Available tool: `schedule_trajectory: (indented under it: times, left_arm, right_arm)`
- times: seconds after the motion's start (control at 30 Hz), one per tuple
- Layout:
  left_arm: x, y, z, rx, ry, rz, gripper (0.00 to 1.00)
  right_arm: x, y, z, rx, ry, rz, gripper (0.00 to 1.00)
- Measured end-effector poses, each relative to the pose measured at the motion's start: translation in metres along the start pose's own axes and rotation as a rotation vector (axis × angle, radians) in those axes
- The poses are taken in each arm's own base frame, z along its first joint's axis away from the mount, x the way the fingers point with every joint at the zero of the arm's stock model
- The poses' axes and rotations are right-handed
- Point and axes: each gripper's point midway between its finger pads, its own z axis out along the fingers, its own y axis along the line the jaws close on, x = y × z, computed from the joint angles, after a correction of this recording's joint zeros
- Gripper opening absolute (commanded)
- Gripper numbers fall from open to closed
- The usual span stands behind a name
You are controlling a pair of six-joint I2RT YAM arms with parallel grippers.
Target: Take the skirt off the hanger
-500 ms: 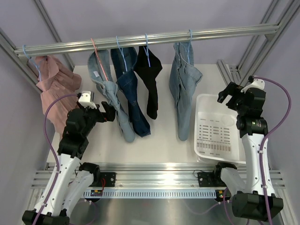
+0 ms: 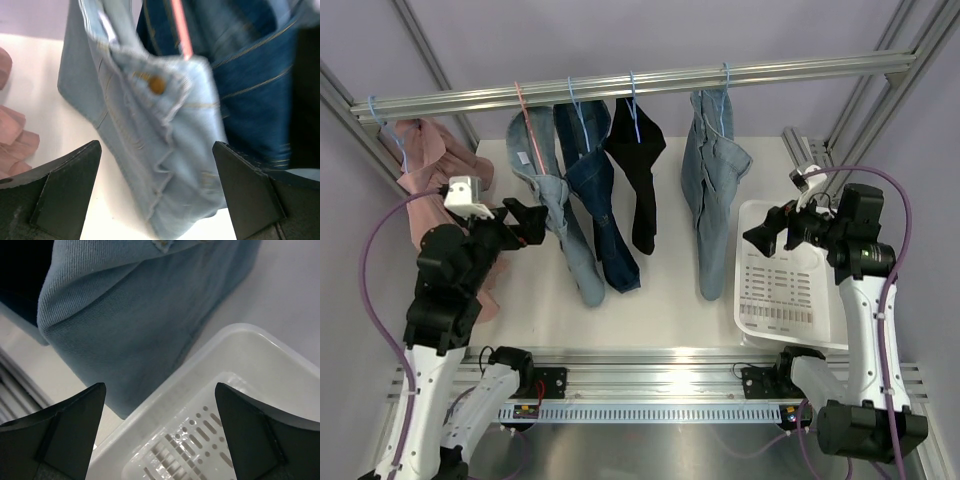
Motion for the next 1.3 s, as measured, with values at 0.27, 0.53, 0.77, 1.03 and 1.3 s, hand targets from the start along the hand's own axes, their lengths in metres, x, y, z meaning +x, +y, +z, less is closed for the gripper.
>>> schedule_trajectory:
  times: [0.27,0.53,0.77,1.03,1.3]
  left_arm:
    - [-0.082,-0.021,-0.007,-0.021,-0.065,-0.077,0.91]
    - [-0.077,-0.007,0.078,-0.14,0.063,-0.142,0.61]
    - [-0.055,0.017,0.124,-0.259,0.099,-0.133,0.32]
    - [-0.069,0.019,0.134,-0.254,0.022,-0.103,0.0]
    - [-0.072,0.019,0.125,-0.224,-0.032,-0.052,0.0]
  right_arm:
    - [0.013,0.011,0.018,-0.142,-0.009,0.048,0.99]
    - [0.013,0.02,0.014,-0.161,-0.052,0.036,0.99]
    - [0.01,0.022,0.012,-0.157,-0.067,0.022,0.99]
    - [0.009,0.023,0.011,-0.156,-0.069,0.018,1.0]
    - [0.009,0.024,0.011,-0.166,-0.071,0.018,0.99]
